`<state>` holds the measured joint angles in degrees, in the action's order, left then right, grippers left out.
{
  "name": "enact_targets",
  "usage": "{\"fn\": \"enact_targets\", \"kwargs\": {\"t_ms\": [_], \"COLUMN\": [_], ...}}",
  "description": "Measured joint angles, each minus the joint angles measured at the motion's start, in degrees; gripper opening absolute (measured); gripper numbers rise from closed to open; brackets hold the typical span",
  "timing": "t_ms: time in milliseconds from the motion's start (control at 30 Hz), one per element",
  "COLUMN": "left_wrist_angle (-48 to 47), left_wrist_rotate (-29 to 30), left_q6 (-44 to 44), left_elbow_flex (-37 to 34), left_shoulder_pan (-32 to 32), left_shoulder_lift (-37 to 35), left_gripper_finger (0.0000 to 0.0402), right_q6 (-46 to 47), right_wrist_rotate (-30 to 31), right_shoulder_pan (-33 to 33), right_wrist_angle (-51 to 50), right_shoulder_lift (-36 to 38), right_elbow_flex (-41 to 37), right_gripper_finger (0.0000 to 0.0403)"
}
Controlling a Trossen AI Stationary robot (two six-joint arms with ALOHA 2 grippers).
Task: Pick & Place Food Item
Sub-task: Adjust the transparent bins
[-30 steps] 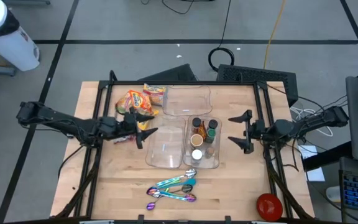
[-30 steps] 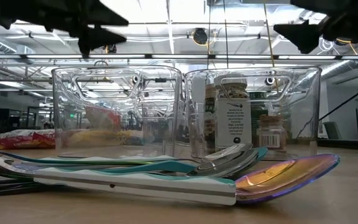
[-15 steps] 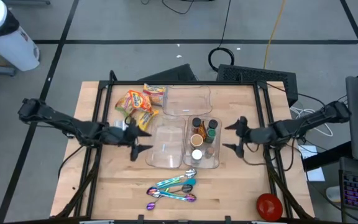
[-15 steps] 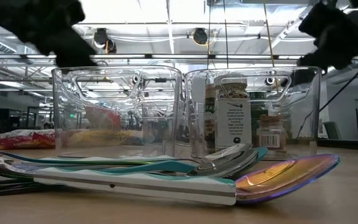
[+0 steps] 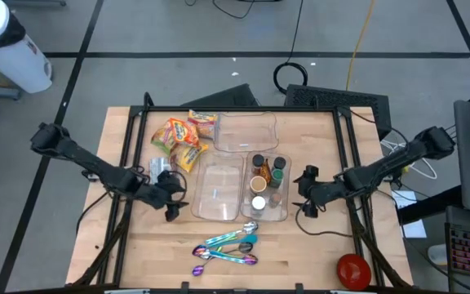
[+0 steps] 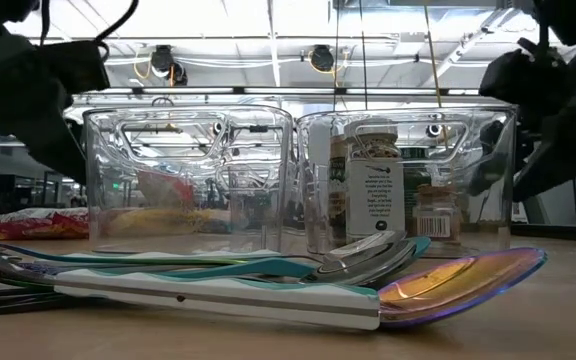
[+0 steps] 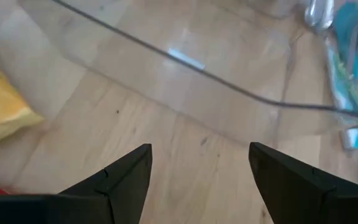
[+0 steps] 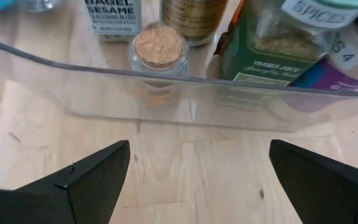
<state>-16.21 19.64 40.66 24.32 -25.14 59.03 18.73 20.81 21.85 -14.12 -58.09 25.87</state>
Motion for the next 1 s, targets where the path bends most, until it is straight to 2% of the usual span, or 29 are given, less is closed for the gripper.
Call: {"fn": "enact_targets", "kwargs": {"t_ms": [300,633,1000], "left_wrist_angle": [10.1,13.1,13.3], "left_wrist_rotate": [1.4,1.2,1.3], "left_q6": [-5.4,-6.2,-5.8], "left_elbow_flex": [0.0,0.0,0.0], "left_shoulder_pan": [1.5,3.6,3.7], "left_shoulder_lift": [7.8,8.1,8.1], "left_gripper_finger": [0.0271,0.0271,0.0271], "right_q6": [-7.1,-14.1,-16.4], "right_wrist_rotate": [0.3,-0.3,0.0], "right_shoulder_pan": [-4.4,-9.2,-9.5], "right_wrist_angle": [6.8,8.3,8.2], "right_shoulder_lift": [-4.0,-4.1,-4.0], "right_elbow_flex": [0.0,-0.1,-0.1], "right_gripper_finger": [0.0380,0.0380,0.0380]}}
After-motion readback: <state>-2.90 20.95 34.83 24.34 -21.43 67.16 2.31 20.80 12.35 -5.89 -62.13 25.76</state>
